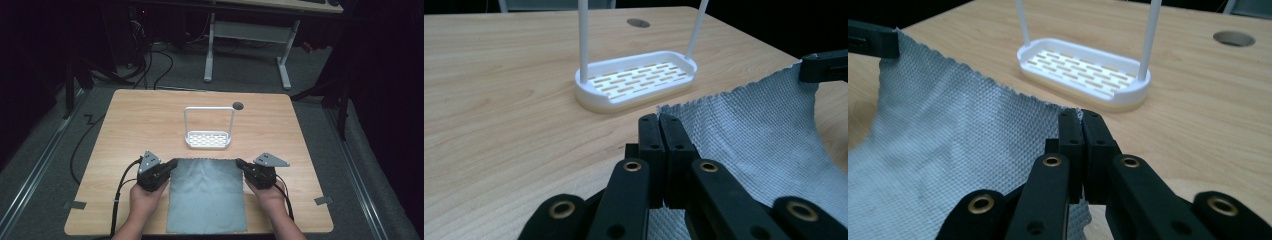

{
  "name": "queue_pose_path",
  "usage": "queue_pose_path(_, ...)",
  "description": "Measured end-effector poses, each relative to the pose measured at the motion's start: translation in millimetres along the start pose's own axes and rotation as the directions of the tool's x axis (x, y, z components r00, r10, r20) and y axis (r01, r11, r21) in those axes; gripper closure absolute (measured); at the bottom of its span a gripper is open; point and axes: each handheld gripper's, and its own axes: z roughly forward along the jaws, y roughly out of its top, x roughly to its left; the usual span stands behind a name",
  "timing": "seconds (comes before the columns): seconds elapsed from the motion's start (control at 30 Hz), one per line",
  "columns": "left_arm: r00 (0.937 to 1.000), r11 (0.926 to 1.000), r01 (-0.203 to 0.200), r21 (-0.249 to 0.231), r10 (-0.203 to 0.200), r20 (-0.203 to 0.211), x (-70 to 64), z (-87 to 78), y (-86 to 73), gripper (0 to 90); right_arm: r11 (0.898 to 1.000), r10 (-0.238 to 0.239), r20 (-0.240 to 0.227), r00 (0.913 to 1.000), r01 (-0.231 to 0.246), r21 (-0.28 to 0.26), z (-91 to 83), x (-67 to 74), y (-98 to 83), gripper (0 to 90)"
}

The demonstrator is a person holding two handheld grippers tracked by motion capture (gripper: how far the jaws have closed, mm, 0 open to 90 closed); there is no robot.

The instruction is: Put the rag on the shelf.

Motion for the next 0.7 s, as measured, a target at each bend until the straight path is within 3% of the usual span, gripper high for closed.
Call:
queue_pose_path(0.1, 1.0, 0.9999, -0.006, -0.013, 0.006, -0.001, -1.0, -3.1, 4.4, 89.7, 1.0, -0.01, 0.009, 0.9999, 0.01, -0.018, -2.6, 2.7, 5.0, 89.0)
queue_pose_path(0.27, 0.9998, 0.9972, -0.013, -0.074, 0.012, -0.019, -3.7, -12.7, 19.5, 89.8, 0.997, -0.02, 0.043, 0.9989, 0.023, -0.072, -12.1, 5.4, 22.4, 89.0)
queue_pose_path(0.7, 0.9986, 0.9899, -0.047, -0.134, 0.044, -0.031, -7.8, -15.1, 51.4, 89.8, 0.991, -0.011, 0.062, 0.998, 0.02, -0.134, -22.5, -1.6, 46.7, 89.0)
